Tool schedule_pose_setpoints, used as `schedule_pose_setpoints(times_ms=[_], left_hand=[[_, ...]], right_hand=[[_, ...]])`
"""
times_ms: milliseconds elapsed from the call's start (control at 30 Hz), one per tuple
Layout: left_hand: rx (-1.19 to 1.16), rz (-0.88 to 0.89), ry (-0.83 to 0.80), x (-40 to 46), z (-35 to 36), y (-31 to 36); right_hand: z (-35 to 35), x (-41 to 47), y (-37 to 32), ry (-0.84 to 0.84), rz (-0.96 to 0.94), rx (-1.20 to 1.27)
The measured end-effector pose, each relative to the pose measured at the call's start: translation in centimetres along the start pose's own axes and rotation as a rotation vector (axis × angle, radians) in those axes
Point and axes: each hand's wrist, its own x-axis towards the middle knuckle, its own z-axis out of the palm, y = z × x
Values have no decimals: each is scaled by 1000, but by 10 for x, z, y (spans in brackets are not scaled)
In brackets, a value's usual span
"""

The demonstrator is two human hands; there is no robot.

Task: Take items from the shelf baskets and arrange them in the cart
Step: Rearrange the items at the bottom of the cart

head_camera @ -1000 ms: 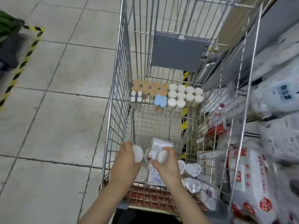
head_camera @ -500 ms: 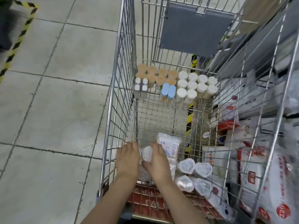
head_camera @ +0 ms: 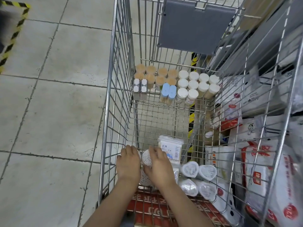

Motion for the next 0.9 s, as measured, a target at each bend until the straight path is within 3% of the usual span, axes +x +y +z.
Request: schedule_pose_setpoints(times_ms=[167, 467, 700, 900], left_hand=[[-31, -8, -2, -2, -1, 0], [-95, 18, -31, -2, -5, -4], [-142, 25, -34, -1, -6, -5], [-319, 184, -25, -23, -19, -13]], right_hand=[[2, -1, 0, -14, -59, -9], [4, -4, 7, 11, 0, 124], [2, -2, 5, 34, 7, 64], [-27, -23, 3, 38, 82, 42]])
